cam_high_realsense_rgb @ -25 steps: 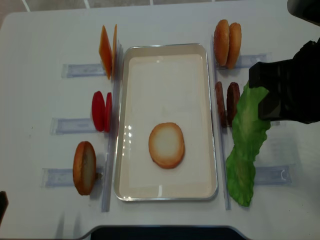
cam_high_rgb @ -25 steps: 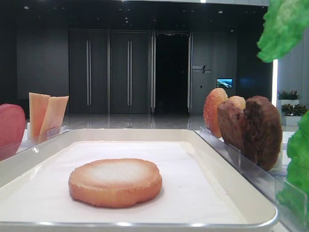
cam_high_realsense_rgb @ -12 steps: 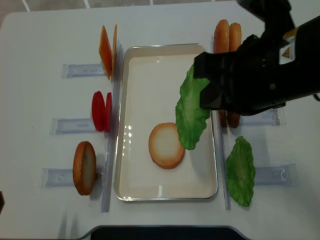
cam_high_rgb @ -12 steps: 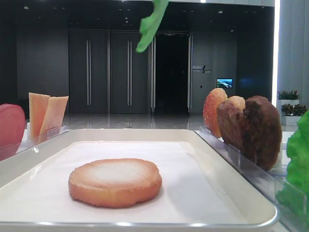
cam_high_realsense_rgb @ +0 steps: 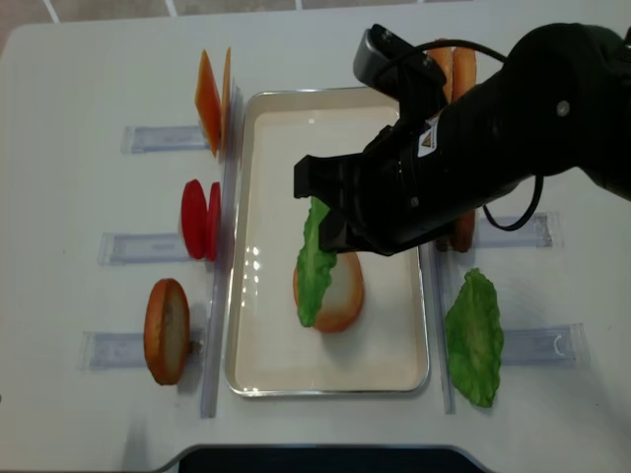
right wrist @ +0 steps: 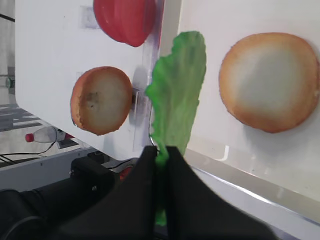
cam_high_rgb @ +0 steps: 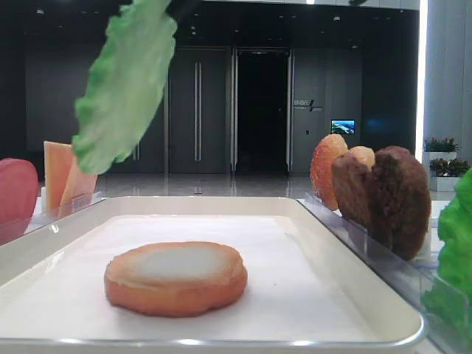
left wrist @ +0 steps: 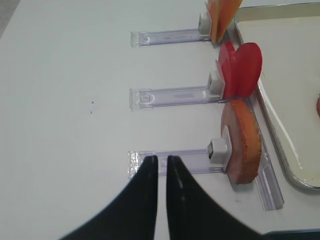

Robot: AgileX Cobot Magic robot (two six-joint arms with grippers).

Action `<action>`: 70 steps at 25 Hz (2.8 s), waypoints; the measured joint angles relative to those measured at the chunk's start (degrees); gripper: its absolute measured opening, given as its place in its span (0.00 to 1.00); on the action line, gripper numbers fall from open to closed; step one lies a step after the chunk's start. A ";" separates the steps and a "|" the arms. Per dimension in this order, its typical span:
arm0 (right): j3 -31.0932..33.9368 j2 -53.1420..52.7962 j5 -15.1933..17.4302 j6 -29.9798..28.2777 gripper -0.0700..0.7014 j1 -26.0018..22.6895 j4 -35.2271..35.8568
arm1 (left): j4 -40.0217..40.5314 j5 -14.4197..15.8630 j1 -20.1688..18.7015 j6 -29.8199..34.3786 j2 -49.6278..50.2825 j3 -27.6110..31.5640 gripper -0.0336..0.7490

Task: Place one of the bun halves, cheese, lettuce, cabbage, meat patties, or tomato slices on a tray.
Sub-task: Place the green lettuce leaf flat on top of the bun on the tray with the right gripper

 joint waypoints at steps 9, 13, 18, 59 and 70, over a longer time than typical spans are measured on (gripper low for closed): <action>0.00 5.85 -4.90 -9.63 0.13 0.00 9.71 | 0.00 0.00 0.00 0.00 0.00 0.00 0.04; 0.00 7.15 -6.98 -10.31 0.13 0.00 10.13 | 0.00 0.00 0.00 0.00 0.00 0.00 0.04; 0.00 8.97 -7.74 -10.74 0.13 -0.74 10.13 | 0.00 0.00 0.00 0.00 0.00 0.00 0.04; 0.00 12.77 -4.95 -5.43 0.13 -2.51 0.54 | 0.00 0.00 0.00 0.00 0.00 0.00 0.04; 0.00 12.77 -4.60 -3.12 0.13 -2.51 -2.40 | 0.00 0.00 0.00 0.00 0.00 0.00 0.04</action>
